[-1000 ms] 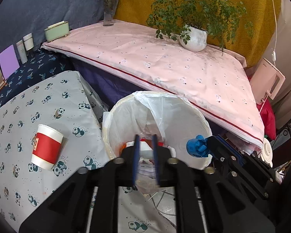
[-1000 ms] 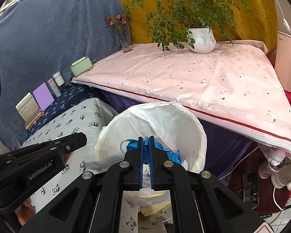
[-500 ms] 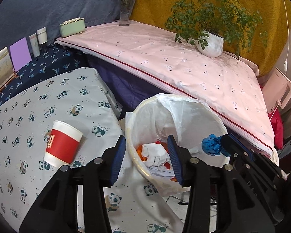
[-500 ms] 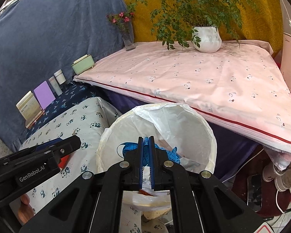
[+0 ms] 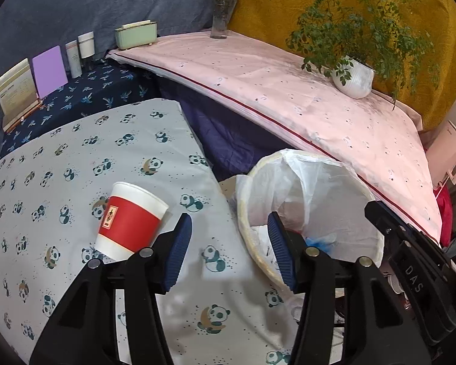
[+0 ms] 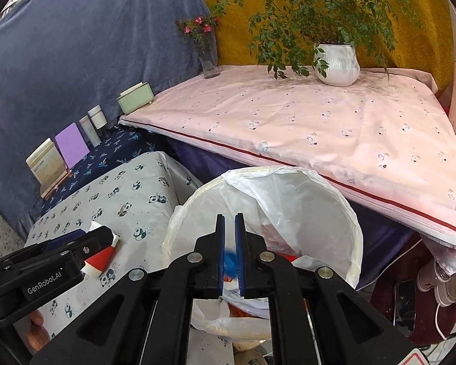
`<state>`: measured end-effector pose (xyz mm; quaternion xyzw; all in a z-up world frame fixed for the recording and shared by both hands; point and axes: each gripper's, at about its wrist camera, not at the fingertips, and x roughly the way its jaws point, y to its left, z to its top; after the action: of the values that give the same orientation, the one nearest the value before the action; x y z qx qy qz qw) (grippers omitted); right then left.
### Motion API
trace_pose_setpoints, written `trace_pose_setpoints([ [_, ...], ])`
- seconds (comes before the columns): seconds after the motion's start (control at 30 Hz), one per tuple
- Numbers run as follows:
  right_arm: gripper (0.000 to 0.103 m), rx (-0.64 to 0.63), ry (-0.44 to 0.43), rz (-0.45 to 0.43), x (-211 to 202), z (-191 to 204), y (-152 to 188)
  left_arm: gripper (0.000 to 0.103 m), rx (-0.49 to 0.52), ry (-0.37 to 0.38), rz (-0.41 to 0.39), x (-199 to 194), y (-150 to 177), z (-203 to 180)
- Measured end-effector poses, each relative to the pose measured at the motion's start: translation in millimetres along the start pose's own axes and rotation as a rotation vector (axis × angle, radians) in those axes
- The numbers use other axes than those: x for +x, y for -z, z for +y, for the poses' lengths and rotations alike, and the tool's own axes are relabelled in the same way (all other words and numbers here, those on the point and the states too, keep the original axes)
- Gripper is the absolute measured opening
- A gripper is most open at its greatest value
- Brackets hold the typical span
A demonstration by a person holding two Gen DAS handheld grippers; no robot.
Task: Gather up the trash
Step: 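Open both tools to drop the pouch and cord into the bin, then grasp the remaining red-and-white paper cup with the left tool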
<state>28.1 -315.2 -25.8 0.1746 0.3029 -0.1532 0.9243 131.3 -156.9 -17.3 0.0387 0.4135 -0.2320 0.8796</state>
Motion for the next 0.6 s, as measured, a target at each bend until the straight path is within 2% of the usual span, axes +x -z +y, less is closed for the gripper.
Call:
trace_pose_setpoints([
  [0.17,0.011,-0.007,-0.006,-0.001,0.8,7.3,-2.0,0.064,-0.028,-0.034,-0.007,0.2,3.5,18.6],
  [0.2,0.013,-0.009,-0.009,0.000,0.9,9.2,-2.0,0.068,-0.034,-0.042,-0.008,0.3,4.1,22.3],
  [0.3,0.017,-0.013,-0.022,0.004,1.8,16.1,-0.3,0.070,-0.055,-0.075,-0.004,2.6,7.7,39.1],
  [0.5,0.026,-0.032,-0.048,0.026,9.5,34.8,6.6,0.087,-0.082,-0.149,0.009,11.8,15.8,72.2],
  [0.6,0.029,-0.047,-0.063,0.043,16.2,46.7,11.2,0.089,-0.087,-0.182,0.019,19.5,18.5,85.7],
])
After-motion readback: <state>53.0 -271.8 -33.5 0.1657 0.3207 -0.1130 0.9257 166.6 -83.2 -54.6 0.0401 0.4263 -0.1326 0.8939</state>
